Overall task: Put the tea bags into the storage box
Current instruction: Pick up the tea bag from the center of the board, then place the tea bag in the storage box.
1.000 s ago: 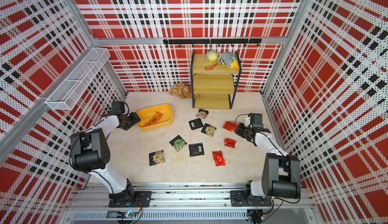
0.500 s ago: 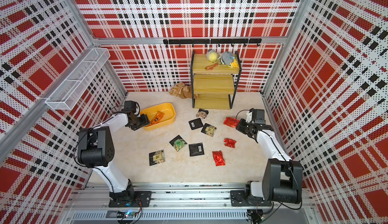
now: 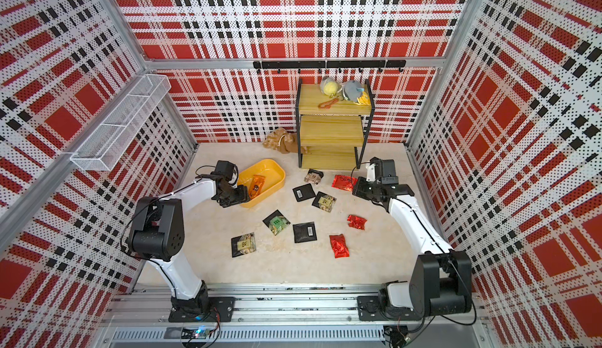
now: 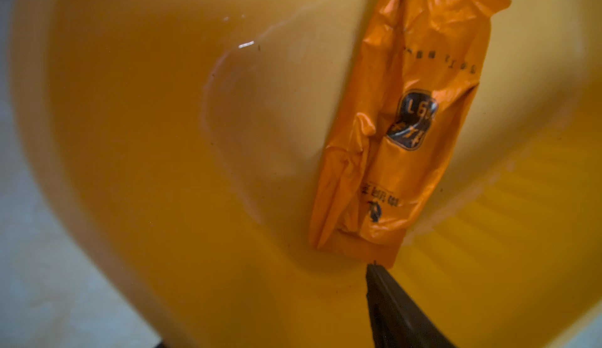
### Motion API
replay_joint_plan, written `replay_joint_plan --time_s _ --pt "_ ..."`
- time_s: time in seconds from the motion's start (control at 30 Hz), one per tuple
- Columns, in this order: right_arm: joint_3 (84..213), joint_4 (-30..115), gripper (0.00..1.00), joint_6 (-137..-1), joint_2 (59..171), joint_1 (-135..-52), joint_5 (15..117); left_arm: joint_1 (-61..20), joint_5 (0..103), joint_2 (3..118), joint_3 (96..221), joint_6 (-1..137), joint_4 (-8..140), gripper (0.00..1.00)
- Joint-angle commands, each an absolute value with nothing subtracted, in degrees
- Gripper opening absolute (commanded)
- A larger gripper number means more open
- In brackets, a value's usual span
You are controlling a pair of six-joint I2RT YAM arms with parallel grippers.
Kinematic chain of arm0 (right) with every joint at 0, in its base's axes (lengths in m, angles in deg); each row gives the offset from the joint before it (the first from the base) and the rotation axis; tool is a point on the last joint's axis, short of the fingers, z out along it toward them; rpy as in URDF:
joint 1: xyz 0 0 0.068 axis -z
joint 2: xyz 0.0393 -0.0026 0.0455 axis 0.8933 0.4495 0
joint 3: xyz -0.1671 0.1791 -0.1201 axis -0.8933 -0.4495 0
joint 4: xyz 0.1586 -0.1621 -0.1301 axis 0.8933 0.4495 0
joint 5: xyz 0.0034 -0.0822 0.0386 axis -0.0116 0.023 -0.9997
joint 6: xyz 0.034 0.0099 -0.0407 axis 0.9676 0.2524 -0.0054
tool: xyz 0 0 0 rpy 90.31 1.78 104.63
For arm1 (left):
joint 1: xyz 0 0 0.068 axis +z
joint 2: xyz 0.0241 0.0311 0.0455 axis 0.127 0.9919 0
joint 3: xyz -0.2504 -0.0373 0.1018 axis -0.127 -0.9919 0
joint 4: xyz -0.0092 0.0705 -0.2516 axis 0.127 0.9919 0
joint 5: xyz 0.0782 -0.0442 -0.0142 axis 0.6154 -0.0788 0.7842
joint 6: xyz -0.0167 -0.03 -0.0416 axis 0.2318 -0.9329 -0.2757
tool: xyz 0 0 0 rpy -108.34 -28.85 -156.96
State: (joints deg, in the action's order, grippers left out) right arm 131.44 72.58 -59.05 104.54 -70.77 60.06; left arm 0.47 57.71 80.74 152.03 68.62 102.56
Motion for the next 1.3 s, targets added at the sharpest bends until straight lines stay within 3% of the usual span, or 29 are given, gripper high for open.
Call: replay_joint_plan --time_s 0.0,0.43,0.63,0.93,1.27 --pt "132.90 72.23 0.00 -57.10 105.56 -74.10 62.07 -0.72 58.57 78.28 150.35 69.32 104.19 0.66" --pt "145.79 70.32 0.00 -52.55 118.52 -91.59 65.24 -3.43 60.66 72.52 145.91 70.05 107.02 0.65" --pt "155.35 70.05 0.00 -51.73 127.87 -97.57 65.43 -2.31 61.82 67.22 145.94 67.32 105.25 0.76" --pt "170.61 70.68 0.00 -50.87 143.51 -100.67 63.01 0.00 60.26 58.84 145.41 60.00 102.18 0.82" --pt "181.77 73.63 0.00 -50.91 154.54 -101.41 61.47 0.29 59.32 46.57 135.02 50.74 99.62 0.82"
